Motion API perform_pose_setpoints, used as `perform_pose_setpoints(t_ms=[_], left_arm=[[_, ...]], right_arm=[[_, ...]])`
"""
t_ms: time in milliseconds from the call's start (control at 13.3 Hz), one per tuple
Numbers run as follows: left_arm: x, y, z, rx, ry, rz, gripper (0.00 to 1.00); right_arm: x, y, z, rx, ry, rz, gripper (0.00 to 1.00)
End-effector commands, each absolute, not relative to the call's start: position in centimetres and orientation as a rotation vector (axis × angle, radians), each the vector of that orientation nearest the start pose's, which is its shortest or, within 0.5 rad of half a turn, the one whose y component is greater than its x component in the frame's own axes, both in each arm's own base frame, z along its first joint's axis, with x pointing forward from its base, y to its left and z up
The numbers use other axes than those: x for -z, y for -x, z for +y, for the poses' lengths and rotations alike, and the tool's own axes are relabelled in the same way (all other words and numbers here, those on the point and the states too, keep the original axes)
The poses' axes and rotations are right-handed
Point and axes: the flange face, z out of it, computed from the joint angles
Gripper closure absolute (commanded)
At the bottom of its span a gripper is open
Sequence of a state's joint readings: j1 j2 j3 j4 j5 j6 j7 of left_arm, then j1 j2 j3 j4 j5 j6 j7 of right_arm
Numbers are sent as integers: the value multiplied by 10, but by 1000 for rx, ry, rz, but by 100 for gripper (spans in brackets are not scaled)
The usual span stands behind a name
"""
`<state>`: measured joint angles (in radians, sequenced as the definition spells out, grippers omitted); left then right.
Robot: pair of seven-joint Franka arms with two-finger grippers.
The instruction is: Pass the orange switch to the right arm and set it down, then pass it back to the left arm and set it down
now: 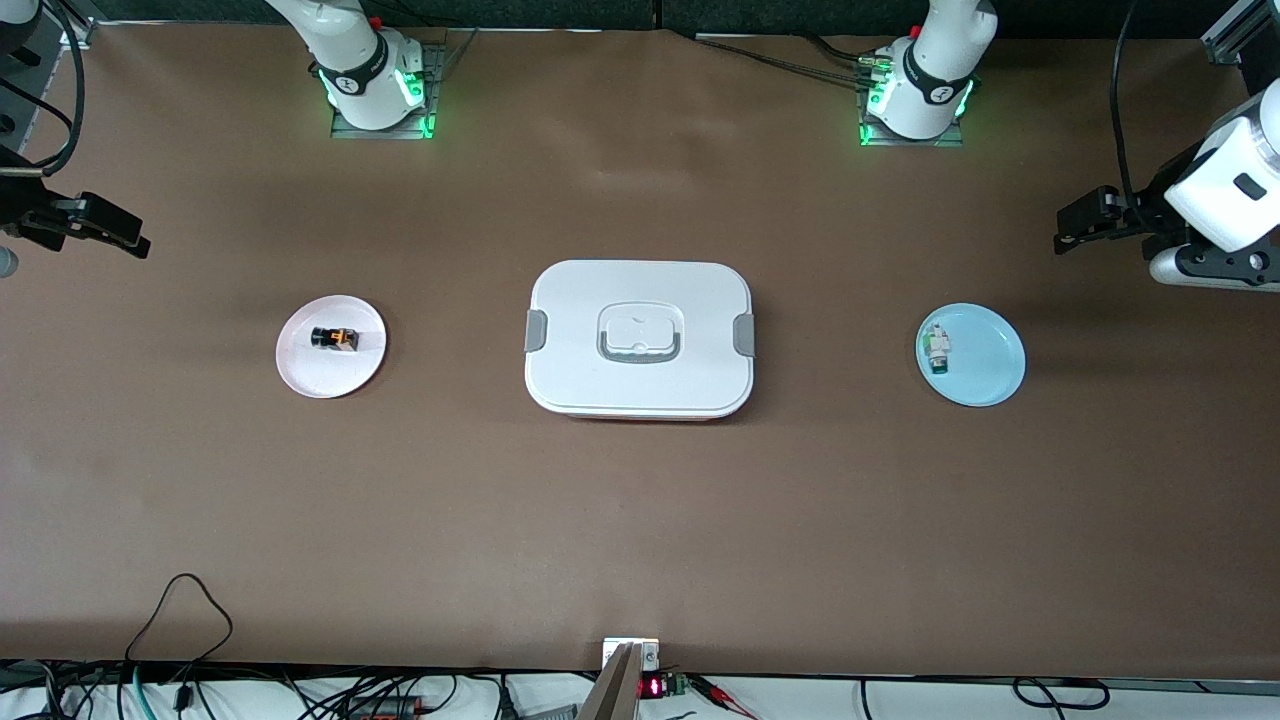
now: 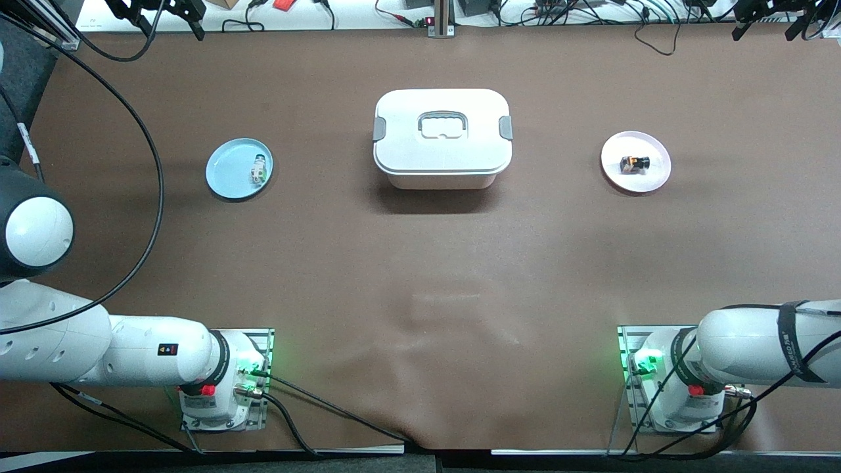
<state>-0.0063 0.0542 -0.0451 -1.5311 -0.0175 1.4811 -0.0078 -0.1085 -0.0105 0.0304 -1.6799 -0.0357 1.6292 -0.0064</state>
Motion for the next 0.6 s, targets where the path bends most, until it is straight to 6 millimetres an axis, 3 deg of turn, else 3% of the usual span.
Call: perform_pose_setpoints(t_ms=[0, 527], left_arm=[[-609, -561, -28, -173, 3164, 85, 0], [-610, -562, -33, -122, 3151, 97, 0]], right_arm=[[-588, -546, -44, -126, 3165, 88, 0], [-581, -551, -46, -153, 3162, 90, 0]])
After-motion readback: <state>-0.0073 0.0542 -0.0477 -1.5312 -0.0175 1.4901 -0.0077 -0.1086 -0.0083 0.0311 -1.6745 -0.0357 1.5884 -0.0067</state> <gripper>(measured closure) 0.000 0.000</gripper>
